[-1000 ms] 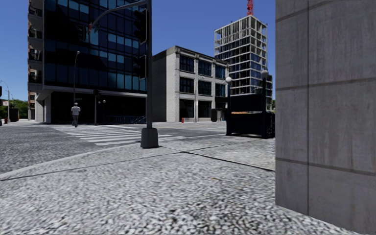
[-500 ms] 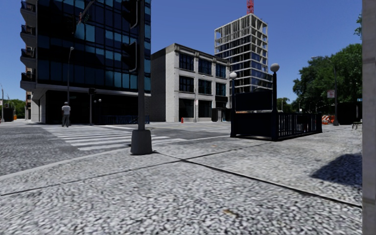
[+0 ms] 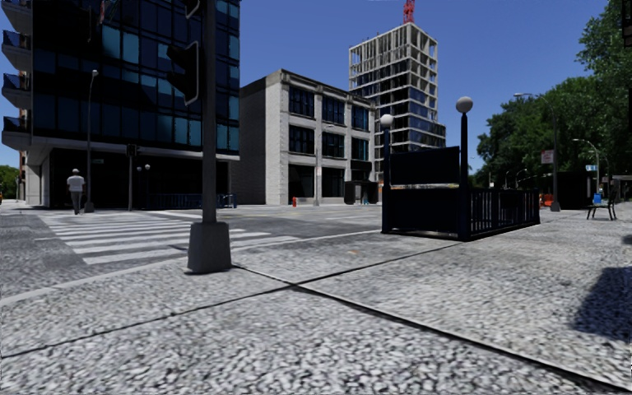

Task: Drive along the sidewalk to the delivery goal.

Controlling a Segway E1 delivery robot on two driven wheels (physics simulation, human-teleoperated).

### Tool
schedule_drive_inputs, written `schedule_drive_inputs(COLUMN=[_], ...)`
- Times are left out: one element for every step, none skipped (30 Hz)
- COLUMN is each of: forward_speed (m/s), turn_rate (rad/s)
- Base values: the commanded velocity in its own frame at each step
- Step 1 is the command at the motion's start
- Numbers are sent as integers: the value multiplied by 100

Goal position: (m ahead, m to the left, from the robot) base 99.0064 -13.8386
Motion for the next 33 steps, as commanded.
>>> schedule_drive_inputs(forward_speed=[112, 112, 112, 112, 112, 112, 112, 112, 112, 112, 112, 112, 112, 112, 112, 112, 112, 112, 112, 113, 113, 113, 113, 113, 113, 113, 113, 113, 113, 113, 113, 113, 112], turn_rate=[-54, -54, -54, -54, -54, -54, -54, -54, -54, -54, -54, -54, -54, -54, -54, -52, -52, -6, 0, 0, 0, 0, 0, 0, 0, 0, 0, 0, -10, -57, -69, -69, -73])
